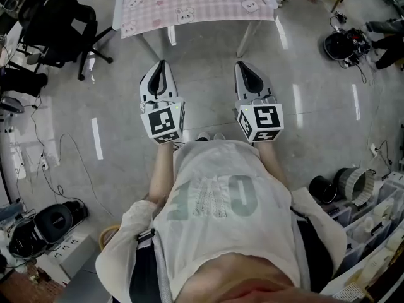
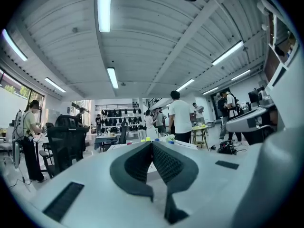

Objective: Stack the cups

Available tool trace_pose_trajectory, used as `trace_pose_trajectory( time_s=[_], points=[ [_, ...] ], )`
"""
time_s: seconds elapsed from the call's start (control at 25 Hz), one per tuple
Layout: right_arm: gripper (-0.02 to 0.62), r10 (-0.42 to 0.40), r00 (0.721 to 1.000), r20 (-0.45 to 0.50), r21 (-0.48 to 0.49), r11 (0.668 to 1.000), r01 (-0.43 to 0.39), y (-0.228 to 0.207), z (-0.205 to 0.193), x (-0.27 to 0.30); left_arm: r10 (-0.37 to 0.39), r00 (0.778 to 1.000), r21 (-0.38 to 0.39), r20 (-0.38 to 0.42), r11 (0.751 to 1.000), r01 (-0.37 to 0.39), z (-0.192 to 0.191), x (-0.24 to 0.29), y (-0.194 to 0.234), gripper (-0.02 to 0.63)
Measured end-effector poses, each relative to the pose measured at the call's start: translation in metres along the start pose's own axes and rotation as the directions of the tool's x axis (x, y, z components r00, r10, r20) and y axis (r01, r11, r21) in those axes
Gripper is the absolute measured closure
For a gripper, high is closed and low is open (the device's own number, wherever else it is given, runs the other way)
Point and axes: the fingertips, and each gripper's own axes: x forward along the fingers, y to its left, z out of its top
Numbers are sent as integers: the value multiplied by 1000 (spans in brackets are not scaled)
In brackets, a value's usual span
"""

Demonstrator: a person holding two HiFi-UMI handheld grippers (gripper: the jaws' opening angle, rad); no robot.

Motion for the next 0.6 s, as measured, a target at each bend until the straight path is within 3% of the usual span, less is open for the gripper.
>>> trace_pose_trajectory(
  time_s=[0.4,0.6],
  points=[
    [566,44,998,-50,-10,999,-44,-35,-19,25,22,999,-34,-34,999,-23,-22,41,-20,580],
    [566,26,999,-33,-4,1000,-26,-58,-19,74,2,1000,-30,-17,1000,-2,-28,99,-12,580]
  ],
)
